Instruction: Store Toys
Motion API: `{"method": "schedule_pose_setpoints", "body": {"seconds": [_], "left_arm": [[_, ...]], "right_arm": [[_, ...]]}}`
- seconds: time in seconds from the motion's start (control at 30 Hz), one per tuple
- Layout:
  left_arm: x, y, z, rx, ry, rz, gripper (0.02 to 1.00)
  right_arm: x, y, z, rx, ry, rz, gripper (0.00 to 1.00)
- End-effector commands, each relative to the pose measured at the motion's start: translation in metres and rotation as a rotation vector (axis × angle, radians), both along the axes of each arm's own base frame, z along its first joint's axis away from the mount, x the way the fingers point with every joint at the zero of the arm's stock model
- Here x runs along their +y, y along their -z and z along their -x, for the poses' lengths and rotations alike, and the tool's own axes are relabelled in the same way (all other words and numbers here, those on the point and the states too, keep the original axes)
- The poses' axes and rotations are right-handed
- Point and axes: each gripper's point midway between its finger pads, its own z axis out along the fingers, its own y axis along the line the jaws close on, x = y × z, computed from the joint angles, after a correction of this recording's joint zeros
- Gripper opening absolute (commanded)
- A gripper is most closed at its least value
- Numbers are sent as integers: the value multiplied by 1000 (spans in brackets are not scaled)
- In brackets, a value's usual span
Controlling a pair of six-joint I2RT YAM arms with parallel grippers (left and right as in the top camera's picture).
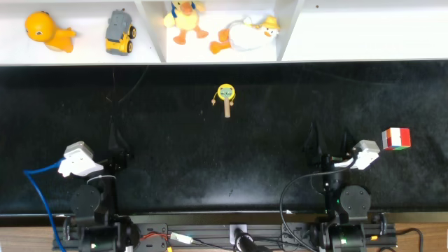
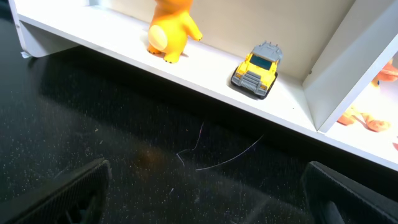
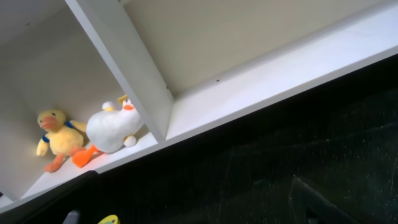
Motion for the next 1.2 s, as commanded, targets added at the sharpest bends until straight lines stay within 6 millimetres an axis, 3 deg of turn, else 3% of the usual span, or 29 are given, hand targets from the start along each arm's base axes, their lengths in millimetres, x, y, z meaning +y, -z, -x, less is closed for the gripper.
{"method": "schedule_pose_setpoints", "body": {"seconds": [0.03, 0.53, 0.67, 0.77, 0.93, 1.07, 1.2], "left_arm": [[-2, 4, -1, 6, 15, -20, 996], [-2, 4, -1, 6, 15, -20, 998], [-2, 4, -1, 6, 15, -20, 998], [-2, 4, -1, 6, 15, -20, 998], [-2, 4, -1, 6, 15, -20, 998], [-2, 4, -1, 6, 15, -20, 998], [-2, 4, -1, 6, 15, -20, 996]], "right_arm": [[1, 3, 0, -2, -2, 0, 993], [-7, 0, 0, -15, 44, -1, 993], [1, -4, 0, -33, -4, -11, 993], [23, -34, 5, -117, -129, 8, 998], [37, -87, 8, -10, -216, 46, 998], [60, -128, -10, 139, -355, 188, 998], [78, -140, -36, 315, -460, 295, 1000]]}}
